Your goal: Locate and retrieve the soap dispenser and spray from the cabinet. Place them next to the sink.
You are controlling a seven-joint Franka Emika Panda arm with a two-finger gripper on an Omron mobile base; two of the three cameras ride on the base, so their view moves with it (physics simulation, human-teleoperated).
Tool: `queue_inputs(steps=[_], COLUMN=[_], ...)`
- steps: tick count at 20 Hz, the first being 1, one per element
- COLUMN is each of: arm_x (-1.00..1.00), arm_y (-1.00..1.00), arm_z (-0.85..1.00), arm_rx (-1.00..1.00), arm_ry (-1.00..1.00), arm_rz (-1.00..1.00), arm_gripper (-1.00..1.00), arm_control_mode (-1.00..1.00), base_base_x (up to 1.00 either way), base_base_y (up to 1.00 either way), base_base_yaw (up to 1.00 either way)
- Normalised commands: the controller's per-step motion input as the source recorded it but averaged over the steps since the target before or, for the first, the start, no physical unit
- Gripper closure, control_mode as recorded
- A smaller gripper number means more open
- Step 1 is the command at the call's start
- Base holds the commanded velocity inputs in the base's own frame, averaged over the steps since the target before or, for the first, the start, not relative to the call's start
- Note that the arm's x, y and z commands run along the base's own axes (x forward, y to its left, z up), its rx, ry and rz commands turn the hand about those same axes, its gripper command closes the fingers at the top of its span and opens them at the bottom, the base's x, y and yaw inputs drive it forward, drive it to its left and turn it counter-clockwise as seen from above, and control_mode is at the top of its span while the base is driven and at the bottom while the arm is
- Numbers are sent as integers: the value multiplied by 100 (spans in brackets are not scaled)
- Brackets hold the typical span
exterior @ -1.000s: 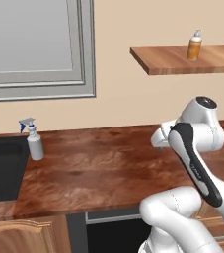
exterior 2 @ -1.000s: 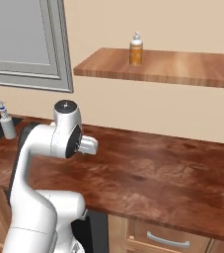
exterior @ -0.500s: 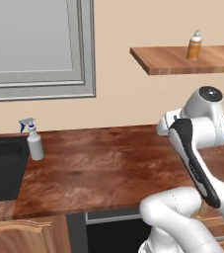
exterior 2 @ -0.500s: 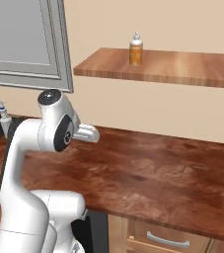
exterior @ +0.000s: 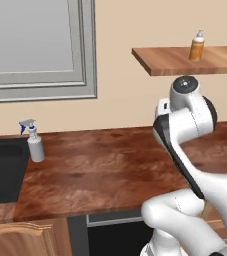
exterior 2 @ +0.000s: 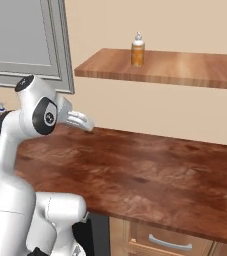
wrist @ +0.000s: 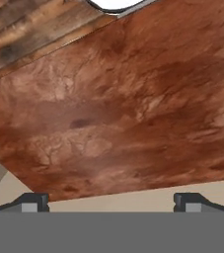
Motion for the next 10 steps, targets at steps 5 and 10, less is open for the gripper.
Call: queue_inputs(steps=[5,10], arm_x=[13,0], arm_y=[-31,-45], arm_z=[57,74], arm_rx=[0,8], arm_ry=[-16,-16], arm_rz=[-16,-1], arm_gripper=[-100,-100], arm_control_mode=[-100,-100], base_base_x=[0,0], base_base_y=[0,0], base_base_yaw=[0,0])
